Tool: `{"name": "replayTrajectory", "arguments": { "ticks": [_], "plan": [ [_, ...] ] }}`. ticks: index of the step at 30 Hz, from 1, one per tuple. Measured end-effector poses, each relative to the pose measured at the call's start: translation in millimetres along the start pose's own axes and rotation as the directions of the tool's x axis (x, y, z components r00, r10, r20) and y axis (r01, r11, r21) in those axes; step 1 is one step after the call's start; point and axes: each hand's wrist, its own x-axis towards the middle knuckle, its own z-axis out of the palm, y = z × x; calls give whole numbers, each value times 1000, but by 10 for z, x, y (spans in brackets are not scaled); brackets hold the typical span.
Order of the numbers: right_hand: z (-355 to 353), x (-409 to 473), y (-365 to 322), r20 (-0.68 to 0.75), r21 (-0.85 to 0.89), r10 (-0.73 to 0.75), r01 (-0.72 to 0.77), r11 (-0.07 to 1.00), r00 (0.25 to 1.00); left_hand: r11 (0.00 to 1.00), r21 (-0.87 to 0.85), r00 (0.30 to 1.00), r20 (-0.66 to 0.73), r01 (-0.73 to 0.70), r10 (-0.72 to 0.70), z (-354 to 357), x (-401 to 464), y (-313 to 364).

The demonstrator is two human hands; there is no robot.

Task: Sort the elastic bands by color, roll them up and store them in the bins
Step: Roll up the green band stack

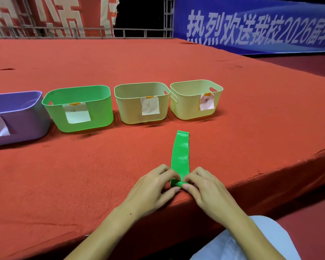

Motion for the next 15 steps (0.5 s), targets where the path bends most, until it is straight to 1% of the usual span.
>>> {"name": "replayTrajectory", "arguments": {
  "ticks": [4,8,11,15],
  "plan": [
    [8,2,-19,-2,2,20,-20,1000,1000,1000,30,1000,-8,7,-7,23,-9,-28],
    [-12,-14,-43,-45,33,56,-55,998,997,998,62,1000,-4,15,-14,48,8,-29],
    [-15,-18,-54,-66,48,58,-55,997,996,996,87,999,4,31,-32,67,21,-18],
    [-18,-28,-59,-60,34,40,-38,999,997,991,123,998,8,60,-62,89,31,-14]
  ]
}}
